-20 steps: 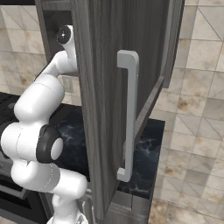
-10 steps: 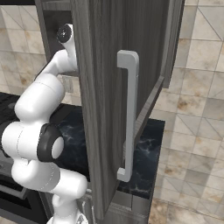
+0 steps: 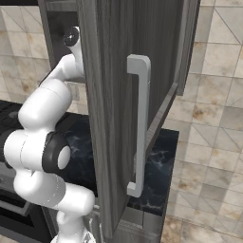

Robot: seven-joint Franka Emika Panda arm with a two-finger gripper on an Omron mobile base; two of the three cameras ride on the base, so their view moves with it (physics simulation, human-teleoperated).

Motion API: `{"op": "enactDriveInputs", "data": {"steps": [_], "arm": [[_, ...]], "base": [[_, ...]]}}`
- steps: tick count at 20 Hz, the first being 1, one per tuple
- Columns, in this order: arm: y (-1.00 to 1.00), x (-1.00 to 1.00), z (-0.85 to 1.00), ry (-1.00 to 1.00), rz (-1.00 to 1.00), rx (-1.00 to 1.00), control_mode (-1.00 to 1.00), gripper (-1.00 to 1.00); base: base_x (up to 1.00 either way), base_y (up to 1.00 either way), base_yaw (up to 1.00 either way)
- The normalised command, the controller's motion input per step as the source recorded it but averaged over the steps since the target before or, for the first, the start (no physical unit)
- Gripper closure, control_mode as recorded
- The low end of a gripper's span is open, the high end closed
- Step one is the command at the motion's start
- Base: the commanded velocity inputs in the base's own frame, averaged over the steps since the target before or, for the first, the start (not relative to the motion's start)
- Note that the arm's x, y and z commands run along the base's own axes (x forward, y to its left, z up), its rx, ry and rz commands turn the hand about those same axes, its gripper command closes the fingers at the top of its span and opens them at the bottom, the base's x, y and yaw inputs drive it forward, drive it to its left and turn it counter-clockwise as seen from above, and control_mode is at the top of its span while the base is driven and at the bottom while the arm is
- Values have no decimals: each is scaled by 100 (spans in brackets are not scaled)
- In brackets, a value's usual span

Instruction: Sort all alcoholic drinks to one cabinet, and non-alcoholic drinks to the other.

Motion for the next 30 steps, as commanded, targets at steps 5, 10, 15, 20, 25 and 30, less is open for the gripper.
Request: {"op": "enactDriveInputs", "data": {"steps": [5, 10, 15, 20, 25, 30], "arm": [[0, 6, -12, -3, 0, 0, -100, -100], [0, 3, -3, -5, 0, 0, -100, -100], [0, 0, 0, -4, 0, 0, -100, -100], [2, -5, 0, 0, 0, 0, -100, -100], [7, -16, 0, 0, 0, 0, -100, -100], [16, -26, 0, 0, 0, 0, -100, -100]], "base": [[0, 0, 0], [0, 0, 0], [0, 0, 0], [0, 0, 0], [0, 0, 0], [0, 0, 0]]}}
